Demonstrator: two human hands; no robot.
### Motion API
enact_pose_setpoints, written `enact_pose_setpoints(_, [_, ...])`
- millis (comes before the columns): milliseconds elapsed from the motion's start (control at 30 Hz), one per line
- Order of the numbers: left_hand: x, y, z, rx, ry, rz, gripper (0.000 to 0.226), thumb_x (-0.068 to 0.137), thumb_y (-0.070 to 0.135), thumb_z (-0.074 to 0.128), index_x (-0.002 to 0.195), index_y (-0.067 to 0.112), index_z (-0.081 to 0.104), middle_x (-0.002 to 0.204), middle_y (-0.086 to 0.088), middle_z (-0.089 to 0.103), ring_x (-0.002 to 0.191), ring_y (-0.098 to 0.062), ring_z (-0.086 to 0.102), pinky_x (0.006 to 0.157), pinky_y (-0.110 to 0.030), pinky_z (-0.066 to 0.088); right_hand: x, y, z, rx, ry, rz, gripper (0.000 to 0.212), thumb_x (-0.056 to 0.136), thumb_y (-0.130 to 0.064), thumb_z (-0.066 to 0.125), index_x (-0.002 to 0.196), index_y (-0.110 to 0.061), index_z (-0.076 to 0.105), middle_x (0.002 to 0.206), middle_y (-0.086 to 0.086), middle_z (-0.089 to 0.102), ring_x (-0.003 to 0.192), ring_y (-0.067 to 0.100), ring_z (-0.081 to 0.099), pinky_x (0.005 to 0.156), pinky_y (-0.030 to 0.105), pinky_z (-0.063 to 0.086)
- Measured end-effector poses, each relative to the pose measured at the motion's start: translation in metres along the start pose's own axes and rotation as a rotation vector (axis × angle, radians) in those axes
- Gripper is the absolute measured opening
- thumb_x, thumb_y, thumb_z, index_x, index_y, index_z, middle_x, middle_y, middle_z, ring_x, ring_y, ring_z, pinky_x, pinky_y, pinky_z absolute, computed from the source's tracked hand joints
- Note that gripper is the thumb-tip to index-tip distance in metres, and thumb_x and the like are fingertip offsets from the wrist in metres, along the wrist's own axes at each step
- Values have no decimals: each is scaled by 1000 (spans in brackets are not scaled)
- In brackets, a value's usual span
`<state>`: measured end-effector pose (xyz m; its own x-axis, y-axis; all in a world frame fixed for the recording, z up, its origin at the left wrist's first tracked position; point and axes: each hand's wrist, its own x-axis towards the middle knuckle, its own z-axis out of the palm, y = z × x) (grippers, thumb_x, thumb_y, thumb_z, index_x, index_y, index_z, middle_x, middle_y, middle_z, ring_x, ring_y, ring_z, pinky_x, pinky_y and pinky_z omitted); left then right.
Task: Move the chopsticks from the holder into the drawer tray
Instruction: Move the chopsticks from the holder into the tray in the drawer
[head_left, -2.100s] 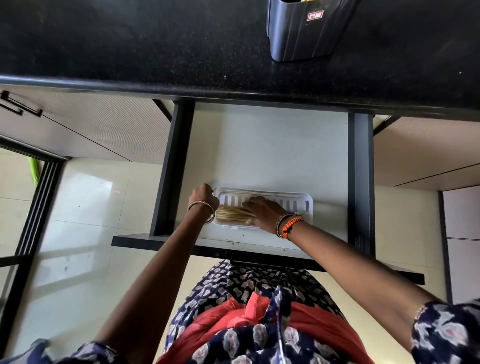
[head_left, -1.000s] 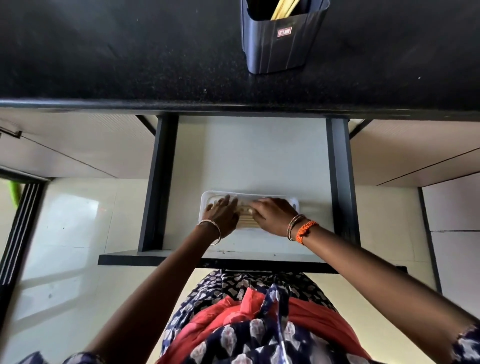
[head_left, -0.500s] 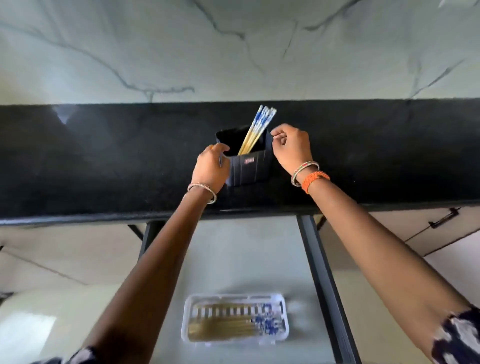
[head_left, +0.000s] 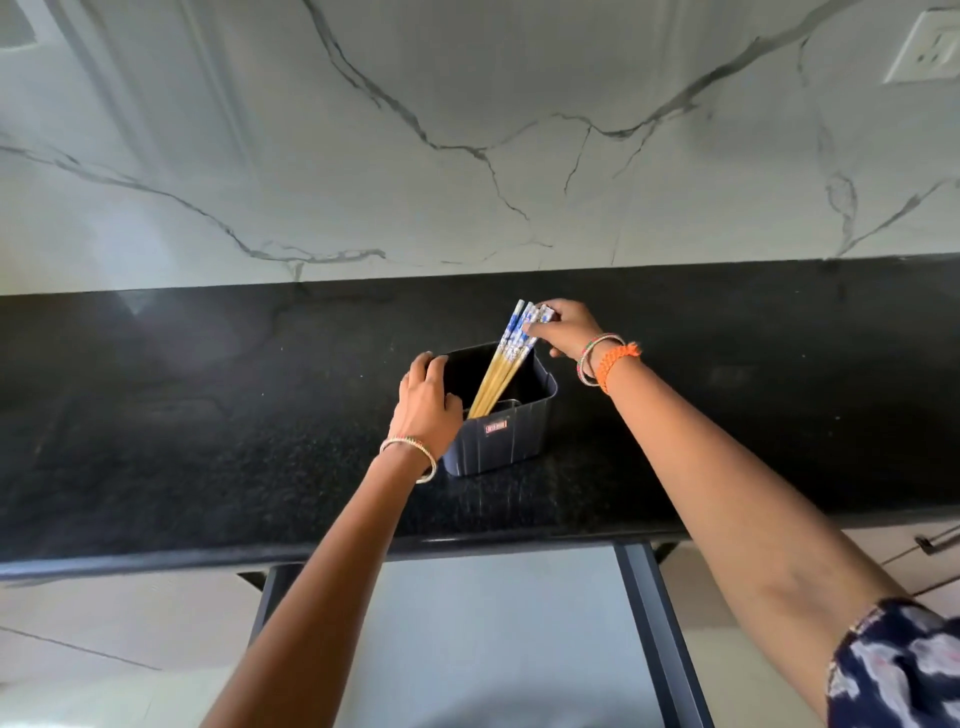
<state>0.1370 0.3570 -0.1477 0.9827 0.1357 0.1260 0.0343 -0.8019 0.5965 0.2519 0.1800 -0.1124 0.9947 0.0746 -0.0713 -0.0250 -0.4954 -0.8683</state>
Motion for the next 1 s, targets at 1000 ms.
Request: enact_pose_setpoints(1000, [-69, 68, -39, 466, 180, 422, 58, 85, 53, 49, 133, 22, 38, 112, -8, 67, 104, -32, 61, 89, -41, 42, -167, -44, -48, 678, 86, -1, 26, 86, 10, 52, 67, -7, 56, 62, 8, 50, 46, 12, 47, 40, 16, 44])
